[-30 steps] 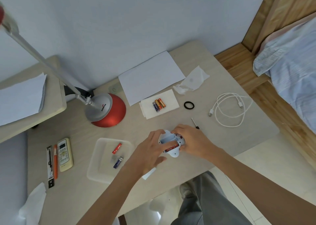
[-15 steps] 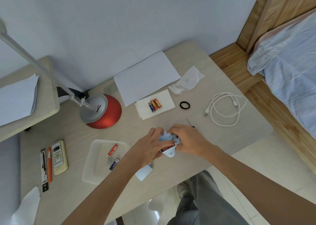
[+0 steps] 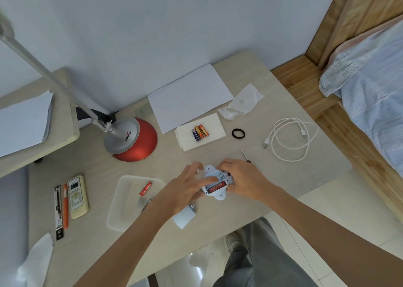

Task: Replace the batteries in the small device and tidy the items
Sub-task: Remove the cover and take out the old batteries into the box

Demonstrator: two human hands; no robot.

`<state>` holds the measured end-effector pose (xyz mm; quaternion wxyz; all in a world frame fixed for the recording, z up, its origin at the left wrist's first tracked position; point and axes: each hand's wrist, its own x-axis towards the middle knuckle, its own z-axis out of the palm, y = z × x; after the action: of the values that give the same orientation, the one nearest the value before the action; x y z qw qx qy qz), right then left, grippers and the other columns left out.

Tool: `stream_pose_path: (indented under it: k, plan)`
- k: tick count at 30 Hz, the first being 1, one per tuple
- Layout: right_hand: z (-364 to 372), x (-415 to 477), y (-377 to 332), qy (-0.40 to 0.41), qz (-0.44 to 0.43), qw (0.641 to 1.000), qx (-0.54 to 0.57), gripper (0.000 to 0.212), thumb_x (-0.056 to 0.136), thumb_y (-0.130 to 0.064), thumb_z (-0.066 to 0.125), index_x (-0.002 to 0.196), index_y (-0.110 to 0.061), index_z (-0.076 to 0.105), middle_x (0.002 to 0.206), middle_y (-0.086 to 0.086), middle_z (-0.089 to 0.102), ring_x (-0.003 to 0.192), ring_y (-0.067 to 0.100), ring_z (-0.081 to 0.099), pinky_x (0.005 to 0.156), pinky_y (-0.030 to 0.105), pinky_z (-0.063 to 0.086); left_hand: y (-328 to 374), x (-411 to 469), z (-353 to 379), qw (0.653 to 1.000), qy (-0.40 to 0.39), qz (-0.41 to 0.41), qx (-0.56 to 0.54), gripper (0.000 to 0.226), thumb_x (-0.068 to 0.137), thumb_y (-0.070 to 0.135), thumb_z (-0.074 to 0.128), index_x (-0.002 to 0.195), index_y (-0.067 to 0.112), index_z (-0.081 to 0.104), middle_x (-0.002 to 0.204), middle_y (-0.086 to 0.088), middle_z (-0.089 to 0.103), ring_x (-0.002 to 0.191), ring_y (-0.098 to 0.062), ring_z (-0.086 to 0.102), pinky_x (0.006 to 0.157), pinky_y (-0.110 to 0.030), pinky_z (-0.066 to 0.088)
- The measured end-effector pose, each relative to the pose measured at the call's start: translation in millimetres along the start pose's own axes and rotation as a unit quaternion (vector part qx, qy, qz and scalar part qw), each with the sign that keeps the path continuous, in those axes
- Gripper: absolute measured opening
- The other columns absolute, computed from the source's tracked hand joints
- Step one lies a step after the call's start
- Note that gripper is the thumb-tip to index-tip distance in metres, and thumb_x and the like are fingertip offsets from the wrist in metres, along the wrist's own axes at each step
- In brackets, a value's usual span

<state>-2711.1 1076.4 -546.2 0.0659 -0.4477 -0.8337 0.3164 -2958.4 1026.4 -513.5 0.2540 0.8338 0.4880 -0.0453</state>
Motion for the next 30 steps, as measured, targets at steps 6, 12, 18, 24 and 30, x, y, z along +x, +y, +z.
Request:
stream_pose_path:
  k: [6,12,18,24,30]
  plan:
    - [0.5,2.5,0.0,-0.005,-0.001,1.000,-0.007,0.048,0.078,-0.032,0.090,0.118,-0.019,0.066,0.110,-0.006,0.069,0.093,0.016,0.068,0.082,0.035,0.060,14.2,12.1,-3.9,0.999,-0.019,0.016,0.028,0.059,0.104,0.026,0.070,0.156,0.043,0.047,0.156,-0.009,0.029,0.134,-0.023,0.048,0.095,-0.036,0.061]
    - [2.0,2.8,1.2,-0.004,-0.002,1.000,-0.006,0.049,0.078,-0.032,0.090,0.118,-0.019,0.066,0.111,-0.004,0.070,0.095,0.017,0.068,0.085,0.036,0.061,9.9,18.4,-1.3,0.998,-0.032,0.017,0.050,0.061,0.102,0.032,0.072,0.154,0.046,0.044,0.155,-0.005,0.027,0.130,-0.021,0.045,0.099,-0.036,0.058]
    - [5.0,0.7,2.6,0.006,-0.010,1.000,0.000,0.050,0.078,-0.033,0.091,0.120,-0.021,0.066,0.113,-0.006,0.070,0.096,0.016,0.068,0.085,0.035,0.060,10.7,24.3,-2.3,0.994,-0.027,0.048,0.090,0.064,0.096,0.029,0.078,0.149,0.045,0.046,0.151,-0.010,0.038,0.123,-0.026,0.049,0.087,-0.038,0.059]
    - [5.5,0.1,2.4,0.011,-0.015,1.000,-0.002,0.050,0.080,-0.034,0.090,0.121,-0.020,0.066,0.112,-0.006,0.070,0.094,0.015,0.067,0.082,0.033,0.060,14.8,22.3,-2.5,0.995,-0.017,0.047,0.085,0.060,0.095,0.026,0.079,0.145,0.043,0.050,0.145,-0.010,0.043,0.115,-0.026,0.051,0.076,-0.032,0.051]
    - [8.0,-0.7,3.3,0.014,-0.015,1.000,0.012,0.046,0.080,-0.036,0.089,0.117,-0.021,0.067,0.107,-0.008,0.069,0.087,0.008,0.060,0.077,0.027,0.056,17.8,23.2,-1.1,0.997,0.001,0.034,0.074,0.063,0.096,0.025,0.078,0.140,0.044,0.037,0.140,-0.008,0.041,0.111,-0.024,0.050,0.079,-0.035,0.056]
